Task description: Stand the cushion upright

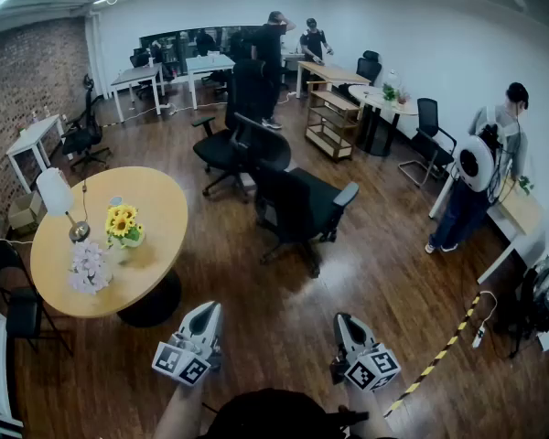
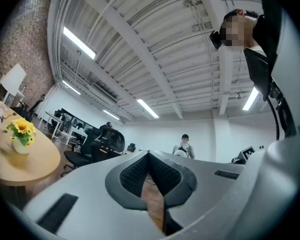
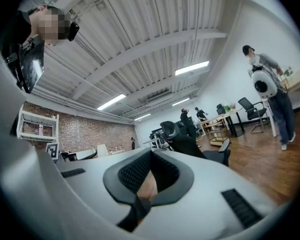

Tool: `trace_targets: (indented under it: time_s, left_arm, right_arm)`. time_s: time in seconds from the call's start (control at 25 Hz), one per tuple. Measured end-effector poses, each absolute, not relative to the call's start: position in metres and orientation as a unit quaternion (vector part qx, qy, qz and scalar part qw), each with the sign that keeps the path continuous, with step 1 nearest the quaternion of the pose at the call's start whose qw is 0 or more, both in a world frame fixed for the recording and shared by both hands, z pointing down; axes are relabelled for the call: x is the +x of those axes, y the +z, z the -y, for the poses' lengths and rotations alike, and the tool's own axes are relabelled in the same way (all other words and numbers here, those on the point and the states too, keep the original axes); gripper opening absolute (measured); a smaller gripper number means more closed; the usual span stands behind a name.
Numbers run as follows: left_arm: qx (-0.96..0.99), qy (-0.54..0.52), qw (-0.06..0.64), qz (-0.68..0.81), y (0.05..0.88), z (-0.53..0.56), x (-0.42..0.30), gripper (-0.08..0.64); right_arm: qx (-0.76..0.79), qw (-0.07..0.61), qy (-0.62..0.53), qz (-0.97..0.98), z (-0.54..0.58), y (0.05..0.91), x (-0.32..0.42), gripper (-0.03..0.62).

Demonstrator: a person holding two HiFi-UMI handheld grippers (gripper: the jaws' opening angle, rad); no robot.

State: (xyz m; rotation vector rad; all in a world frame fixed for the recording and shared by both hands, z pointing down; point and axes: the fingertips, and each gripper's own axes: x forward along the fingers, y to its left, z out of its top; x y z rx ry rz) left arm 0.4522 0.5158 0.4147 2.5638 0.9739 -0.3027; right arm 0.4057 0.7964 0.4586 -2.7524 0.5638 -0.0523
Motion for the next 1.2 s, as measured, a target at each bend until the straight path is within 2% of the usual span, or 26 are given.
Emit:
trace_targets:
  time_s: [0.36,0.76,1.2]
  left_arm:
    - [0.95,-0.122,0.182,-0.224,0.428,-0.389,0.451,0.0]
    - [0.974,-0.166,0.148,-0.035,0.42,-0.318,0.416,0.0]
    - [0.964,-0.165,0.091,0.19,0.42,-0.285,0.324,0.0]
  right_arm:
    - [-0.934,0.15,-0.045,-0.322,-0.666,0.467,0.466,0.0]
    - [-0.863,0.148,-0.055,-0.479,-0.581,0.455,0.555,0.0]
    - [-0.724,0.13,-0.088,-0.671,-0.458,0.467,0.548,0.0]
